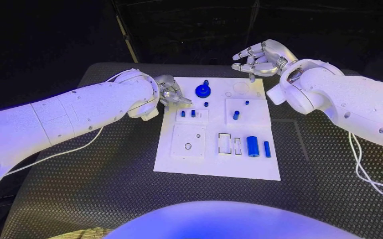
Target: Assemble the parts on the task board
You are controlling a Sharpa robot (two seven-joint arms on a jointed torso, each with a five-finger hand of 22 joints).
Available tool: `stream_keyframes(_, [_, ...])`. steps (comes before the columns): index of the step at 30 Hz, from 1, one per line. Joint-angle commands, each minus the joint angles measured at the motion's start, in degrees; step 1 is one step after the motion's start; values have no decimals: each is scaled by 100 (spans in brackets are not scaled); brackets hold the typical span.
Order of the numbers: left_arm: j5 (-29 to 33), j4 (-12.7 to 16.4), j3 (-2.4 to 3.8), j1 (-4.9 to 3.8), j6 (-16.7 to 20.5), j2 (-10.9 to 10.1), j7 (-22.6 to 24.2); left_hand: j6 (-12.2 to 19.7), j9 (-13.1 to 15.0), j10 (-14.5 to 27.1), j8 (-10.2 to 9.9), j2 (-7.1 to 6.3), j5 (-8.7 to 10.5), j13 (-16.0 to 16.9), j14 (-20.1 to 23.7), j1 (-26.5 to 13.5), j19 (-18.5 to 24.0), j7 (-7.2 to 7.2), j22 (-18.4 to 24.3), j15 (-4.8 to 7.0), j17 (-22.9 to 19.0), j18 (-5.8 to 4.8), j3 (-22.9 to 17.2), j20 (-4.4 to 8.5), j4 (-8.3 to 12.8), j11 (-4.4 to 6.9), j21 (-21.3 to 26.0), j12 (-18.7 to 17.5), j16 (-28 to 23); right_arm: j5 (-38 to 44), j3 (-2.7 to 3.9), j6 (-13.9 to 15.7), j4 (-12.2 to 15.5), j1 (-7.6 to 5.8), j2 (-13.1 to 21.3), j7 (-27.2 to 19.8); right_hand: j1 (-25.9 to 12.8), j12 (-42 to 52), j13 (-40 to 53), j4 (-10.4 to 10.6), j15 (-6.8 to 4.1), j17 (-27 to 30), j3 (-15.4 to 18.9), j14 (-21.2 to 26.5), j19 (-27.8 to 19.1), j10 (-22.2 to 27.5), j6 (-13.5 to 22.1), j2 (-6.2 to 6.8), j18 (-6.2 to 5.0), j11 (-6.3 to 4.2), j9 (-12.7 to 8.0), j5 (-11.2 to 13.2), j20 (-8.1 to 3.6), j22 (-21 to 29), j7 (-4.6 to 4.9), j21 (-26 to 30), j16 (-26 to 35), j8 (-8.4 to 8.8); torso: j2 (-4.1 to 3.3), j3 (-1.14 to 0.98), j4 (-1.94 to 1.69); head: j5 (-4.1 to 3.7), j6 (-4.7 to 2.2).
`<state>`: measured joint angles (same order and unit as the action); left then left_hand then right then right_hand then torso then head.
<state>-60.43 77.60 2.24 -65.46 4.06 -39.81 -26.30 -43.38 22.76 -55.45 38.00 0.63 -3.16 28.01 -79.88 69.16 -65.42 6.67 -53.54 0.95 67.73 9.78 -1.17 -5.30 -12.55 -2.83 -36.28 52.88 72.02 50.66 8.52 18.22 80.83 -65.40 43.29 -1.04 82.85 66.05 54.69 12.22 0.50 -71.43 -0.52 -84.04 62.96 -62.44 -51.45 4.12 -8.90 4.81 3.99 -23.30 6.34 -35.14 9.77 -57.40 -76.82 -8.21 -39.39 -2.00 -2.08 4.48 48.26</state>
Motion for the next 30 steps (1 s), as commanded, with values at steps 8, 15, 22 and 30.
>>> stream_keyframes(8, [-723,-115,-14,-6,1219,194,2523,-143,-959,555,-1155,-243,-7,-1315,1583,1408,433,251,937,-272,-2765,92,-264,-235,624,-262,1259,-1665,-2818,9,3,-22,0,-10,-12,-48,-25,2,-16,23,-27,6,-6,-95,-22,40,3,-43,-96,-7,-1,-17,1,-2,-2,36,38,-25,-4,-5,4,-57,-82])
stream_keyframes(15, [-1600,-297,-81,10,1400,428,2982,-548,-1331,327,-1748,-427,-5,-1896,1189,1539,34,145,1158,-228,-2999,77,-410,-198,732,-260,1388,-2345,-2918,57,2,-21,-4,-10,-33,-52,-25,2,-16,23,-27,6,-6,-95,-22,40,3,-43,-96,-7,-1,-17,1,-2,-2,36,38,-25,-9,0,13,-88,-125])
stream_keyframes(22, [-2356,-554,-139,14,970,689,2840,-878,-1533,151,-2184,-506,-5,-2253,-194,1451,-995,71,366,-98,-970,-39,-504,-58,729,-197,194,-2821,-558,87,0,-22,-1,-10,-47,-54,-18,0,-21,19,-28,8,-10,-95,-22,43,2,-44,-96,-8,-1,-20,1,0,-3,38,40,-27,-10,-1,12,-113,-141])
stream_keyframes(30, [-2810,-827,-169,14,460,951,2596,-1018,-1622,31,-2443,-564,-1,-2397,-569,1378,-1551,40,-848,-31,-17,-264,-564,13,708,-151,-1419,-3086,376,94,0,-30,-6,-10,-72,-57,-18,0,-21,19,-28,8,-10,-95,-22,43,2,-44,-96,-8,-1,-20,1,0,-3,38,40,-27,-8,4,-3,-141,-137])
